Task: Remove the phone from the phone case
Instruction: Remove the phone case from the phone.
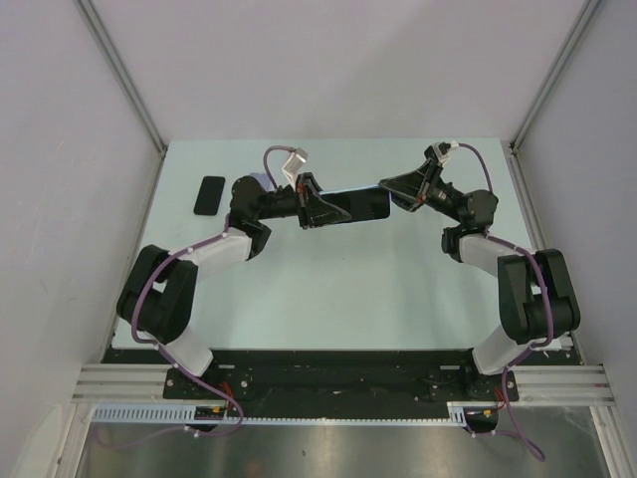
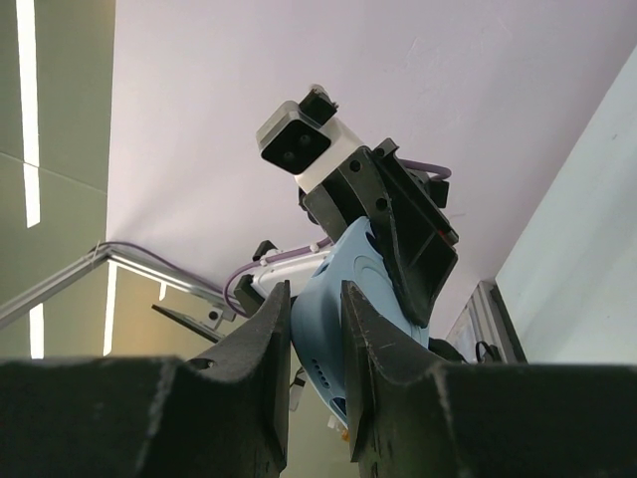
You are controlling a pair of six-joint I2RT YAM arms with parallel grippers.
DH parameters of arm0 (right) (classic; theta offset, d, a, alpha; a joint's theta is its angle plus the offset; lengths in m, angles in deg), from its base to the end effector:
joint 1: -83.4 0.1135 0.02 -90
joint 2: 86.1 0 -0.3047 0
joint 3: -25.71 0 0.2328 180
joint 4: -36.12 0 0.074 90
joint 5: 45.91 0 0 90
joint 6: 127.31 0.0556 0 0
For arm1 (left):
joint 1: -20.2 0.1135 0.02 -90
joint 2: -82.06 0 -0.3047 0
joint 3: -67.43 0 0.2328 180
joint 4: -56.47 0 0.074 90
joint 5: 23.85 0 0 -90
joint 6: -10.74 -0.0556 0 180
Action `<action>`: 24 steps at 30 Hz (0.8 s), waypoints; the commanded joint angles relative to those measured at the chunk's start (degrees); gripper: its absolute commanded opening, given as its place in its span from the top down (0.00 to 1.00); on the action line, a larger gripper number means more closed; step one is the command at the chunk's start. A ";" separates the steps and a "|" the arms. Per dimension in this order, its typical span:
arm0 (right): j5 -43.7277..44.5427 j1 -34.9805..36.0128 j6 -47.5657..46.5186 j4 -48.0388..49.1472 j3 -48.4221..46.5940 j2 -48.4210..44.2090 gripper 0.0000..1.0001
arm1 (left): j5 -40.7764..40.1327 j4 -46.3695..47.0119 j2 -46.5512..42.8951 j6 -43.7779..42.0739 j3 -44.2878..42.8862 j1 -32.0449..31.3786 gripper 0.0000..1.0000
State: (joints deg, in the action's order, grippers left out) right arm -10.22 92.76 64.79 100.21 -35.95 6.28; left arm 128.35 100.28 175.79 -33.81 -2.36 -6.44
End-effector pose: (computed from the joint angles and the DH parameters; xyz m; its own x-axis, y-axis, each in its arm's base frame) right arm 0.3100 0.0969 0.3576 -0.8609 0.4362 -0.2618 -0.3705 -0.1850 0.9102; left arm 0.2877 -0.1994 0.3571 -0.4658 -0.1382 -0.8740 0.8849 -0.0778 -0.4593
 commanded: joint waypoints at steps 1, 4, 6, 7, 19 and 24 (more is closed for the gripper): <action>7.63 -0.31 1.78 -7.39 0.22 2.89 0.97 | 18.66 11.04 -6.02 -4.14 -0.52 -7.03 1.00; 7.98 -0.84 1.17 -7.48 0.23 2.81 0.97 | 19.28 13.41 -5.76 -2.31 -0.43 -7.38 1.00; 8.07 -1.28 0.82 -7.31 0.23 2.98 0.96 | 19.37 16.39 -5.49 -0.20 -0.35 -7.56 1.00; 8.07 -1.37 0.47 -7.13 0.23 2.90 0.96 | 19.02 16.93 -5.40 0.07 -0.35 -7.56 1.00; 8.07 -2.51 1.60 -4.76 0.14 1.58 0.96 | 16.29 18.52 -3.29 1.75 0.27 -7.56 1.00; 10.18 -2.60 3.63 -6.69 1.89 0.44 0.99 | 17.35 18.69 -3.21 1.04 0.18 -7.64 1.00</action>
State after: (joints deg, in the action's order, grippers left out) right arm -10.24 91.76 66.21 103.11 -35.53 6.04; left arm 127.41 104.06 175.81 -30.77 -1.60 -7.46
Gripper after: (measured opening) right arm 0.255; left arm 0.198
